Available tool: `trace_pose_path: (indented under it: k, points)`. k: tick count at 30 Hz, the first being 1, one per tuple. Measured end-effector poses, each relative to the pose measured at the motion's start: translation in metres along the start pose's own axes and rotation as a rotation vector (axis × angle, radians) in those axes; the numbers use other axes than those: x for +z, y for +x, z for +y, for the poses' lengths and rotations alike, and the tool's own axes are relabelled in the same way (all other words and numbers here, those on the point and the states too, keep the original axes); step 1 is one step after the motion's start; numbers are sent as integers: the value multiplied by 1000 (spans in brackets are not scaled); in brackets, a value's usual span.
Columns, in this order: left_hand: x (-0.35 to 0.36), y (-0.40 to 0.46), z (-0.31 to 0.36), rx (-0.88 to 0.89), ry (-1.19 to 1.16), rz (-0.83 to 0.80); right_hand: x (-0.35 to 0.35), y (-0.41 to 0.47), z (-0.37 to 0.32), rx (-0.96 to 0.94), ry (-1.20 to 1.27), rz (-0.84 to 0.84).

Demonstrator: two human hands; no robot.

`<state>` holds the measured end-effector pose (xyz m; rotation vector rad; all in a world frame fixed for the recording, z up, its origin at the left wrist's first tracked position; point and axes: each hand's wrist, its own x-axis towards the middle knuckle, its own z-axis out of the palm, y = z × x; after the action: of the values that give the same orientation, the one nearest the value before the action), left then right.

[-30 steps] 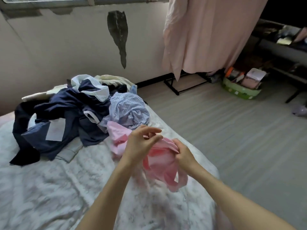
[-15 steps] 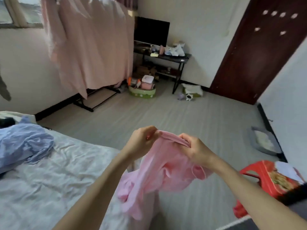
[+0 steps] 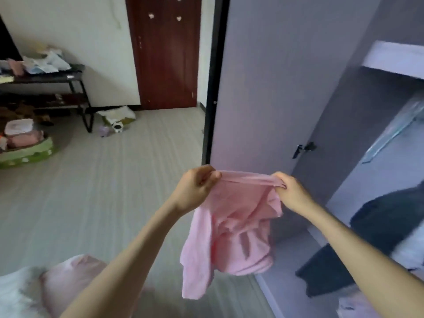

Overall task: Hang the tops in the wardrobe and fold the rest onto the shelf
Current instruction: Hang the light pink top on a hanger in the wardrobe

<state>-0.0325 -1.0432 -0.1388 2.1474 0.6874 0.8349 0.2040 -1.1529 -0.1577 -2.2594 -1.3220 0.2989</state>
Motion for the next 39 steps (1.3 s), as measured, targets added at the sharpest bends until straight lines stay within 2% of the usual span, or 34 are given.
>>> trace_pose_path:
  k: [2,4,7,10,15,21,26,28,30,35,39]
  points:
    - [25,12,6,15,-25,-46,-27,-4,13,63,-60,74]
    - [48,24,8,1,-4,-69,-55,-8,22,94,-8,70]
    - [79,48,12,-60,53,-101,-96,-17,29,193,131,-48]
    - [101,73,14,-140,33,-141,-122,-19,27,254,132,-110]
    - [135,98,29,-67,-143,-248,-135,-9,30,385,206,26]
    - [168,118,50,81,-273,-399,-153,4,38,443,332,252]
    - [201,119,70,174,-358,-482,-173,10,40,573,759,457]
    - [213,115,84,202,-351,-524,-178,10,37,572,797,481]
    - [224,116,94,215,-311,-481,-179,10,34,545,761,462]
    - [231,139,105,254,-248,-185,-175,9,37,480,590,497]
    - [219,165,113,332,-292,-207,-180,9,49,508,610,483]
